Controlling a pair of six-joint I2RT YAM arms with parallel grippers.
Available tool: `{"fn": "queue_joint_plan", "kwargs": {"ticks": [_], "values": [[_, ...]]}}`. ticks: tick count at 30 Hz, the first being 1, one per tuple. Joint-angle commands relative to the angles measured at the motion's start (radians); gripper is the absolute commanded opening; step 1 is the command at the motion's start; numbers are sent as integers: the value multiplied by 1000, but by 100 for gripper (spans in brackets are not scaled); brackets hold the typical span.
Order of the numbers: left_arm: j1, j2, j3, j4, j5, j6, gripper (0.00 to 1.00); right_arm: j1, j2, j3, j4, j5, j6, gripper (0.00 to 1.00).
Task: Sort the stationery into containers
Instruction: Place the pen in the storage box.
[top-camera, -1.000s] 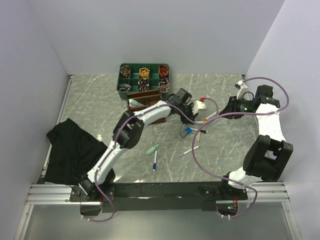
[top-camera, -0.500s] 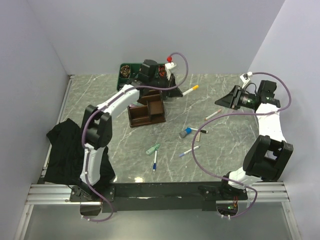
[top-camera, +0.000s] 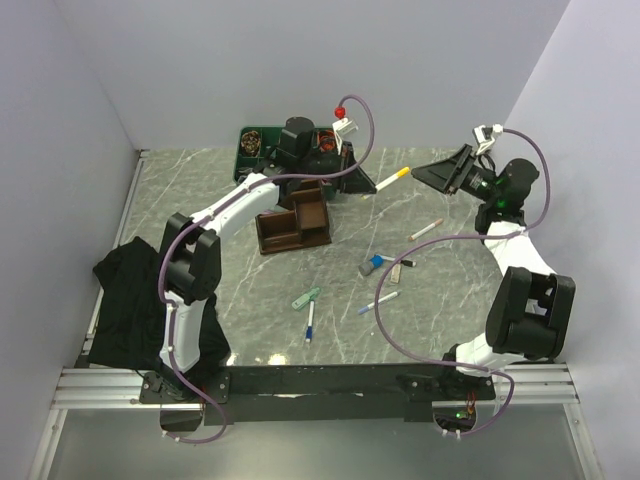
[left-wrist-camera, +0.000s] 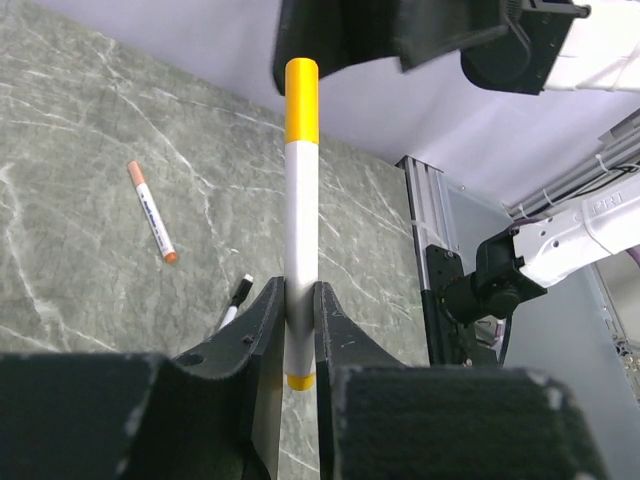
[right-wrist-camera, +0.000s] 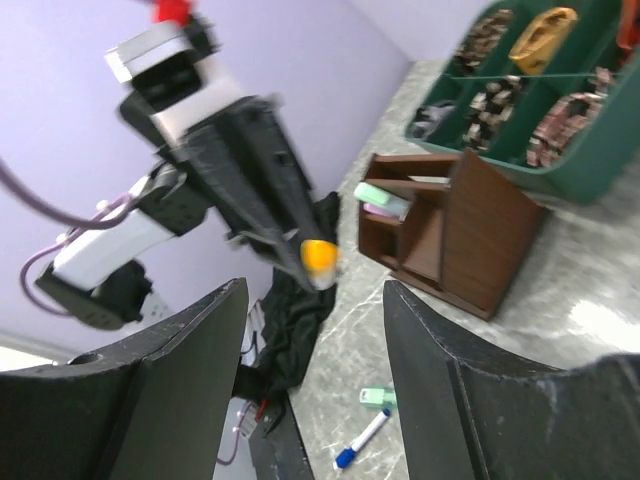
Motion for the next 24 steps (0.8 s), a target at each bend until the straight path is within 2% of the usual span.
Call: {"fn": "queue_joint_plan", "kwargs": {"ticks": [1, 10, 18, 24], "values": [[7, -1, 8, 59, 26, -30, 1, 33, -41, 1, 97, -26, 50, 64], [7, -4, 14, 96, 29, -60, 1, 78, -44, 10, 21, 9, -17, 62], [7, -24, -2, 93, 38, -63, 1, 104, 11, 61, 46, 69, -17, 61], [6, -25, -8, 96, 41, -63, 1, 128, 33, 104, 27, 89, -54, 50]]}}
